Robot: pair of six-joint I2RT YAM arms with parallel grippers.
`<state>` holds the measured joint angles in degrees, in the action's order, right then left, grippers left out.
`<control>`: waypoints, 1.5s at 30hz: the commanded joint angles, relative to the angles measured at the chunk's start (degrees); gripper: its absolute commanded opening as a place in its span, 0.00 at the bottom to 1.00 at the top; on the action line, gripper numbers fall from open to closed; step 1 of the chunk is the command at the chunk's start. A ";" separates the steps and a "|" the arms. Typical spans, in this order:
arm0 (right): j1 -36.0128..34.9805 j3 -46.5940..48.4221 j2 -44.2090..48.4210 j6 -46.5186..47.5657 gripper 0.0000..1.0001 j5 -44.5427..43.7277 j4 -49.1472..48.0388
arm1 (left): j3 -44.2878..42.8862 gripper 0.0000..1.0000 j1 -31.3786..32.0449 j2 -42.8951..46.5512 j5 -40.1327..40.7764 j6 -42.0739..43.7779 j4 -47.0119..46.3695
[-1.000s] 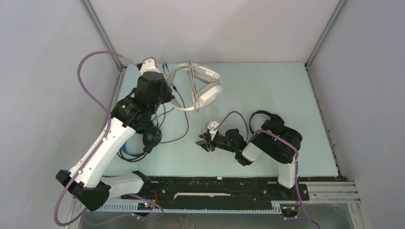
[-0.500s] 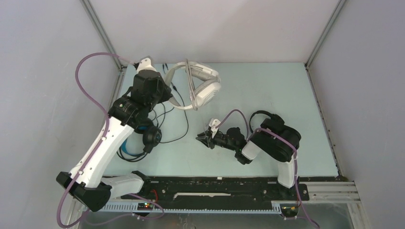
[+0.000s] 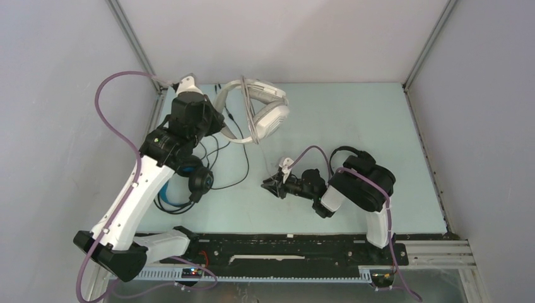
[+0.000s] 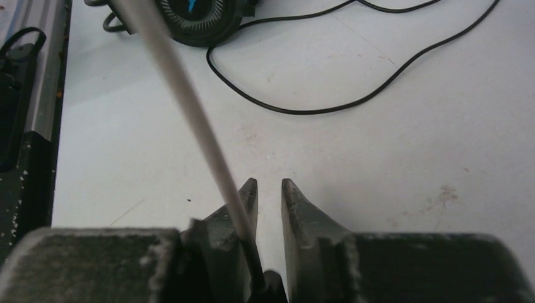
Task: Wrap the headphones
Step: Wrap the headphones cable around the headphones.
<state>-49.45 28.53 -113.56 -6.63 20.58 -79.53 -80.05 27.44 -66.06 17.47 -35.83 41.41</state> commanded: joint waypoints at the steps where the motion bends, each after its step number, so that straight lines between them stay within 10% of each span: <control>1: 0.91 -1.22 -0.31 -1.14 0.16 0.65 -2.95 | -3.64 0.00 -0.90 3.12 -2.13 -3.23 -6.13; 3: 1.22 -1.35 -0.38 -1.12 0.00 1.26 -2.87 | -3.68 0.00 -0.90 3.13 -2.42 -3.20 -6.10; 8: 2.04 -1.55 0.12 -2.37 0.00 1.44 -2.87 | -4.16 0.00 -1.65 3.12 -5.81 -2.00 -6.42; 20: 14.84 -1.50 10.22 -12.11 0.00 10.83 5.09 | -3.01 0.00 -2.48 3.31 -41.69 17.34 -8.29; 27: 21.25 4.53 24.26 -16.07 0.00 19.90 33.96 | 3.95 0.00 -2.40 3.67 -53.86 32.23 -7.69; 38: 25.12 22.06 37.62 -16.56 0.00 29.96 82.82 | 13.21 0.00 3.86 5.11 -29.29 63.20 -6.03; 45: 25.41 27.47 41.71 -19.76 0.00 35.66 90.28 | 18.55 0.00 9.50 5.85 -14.72 77.07 -15.00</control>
<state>-25.52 51.68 -75.46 -23.86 53.08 3.57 -64.47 34.48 -62.83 -8.40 29.08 31.29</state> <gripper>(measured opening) 0.105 0.082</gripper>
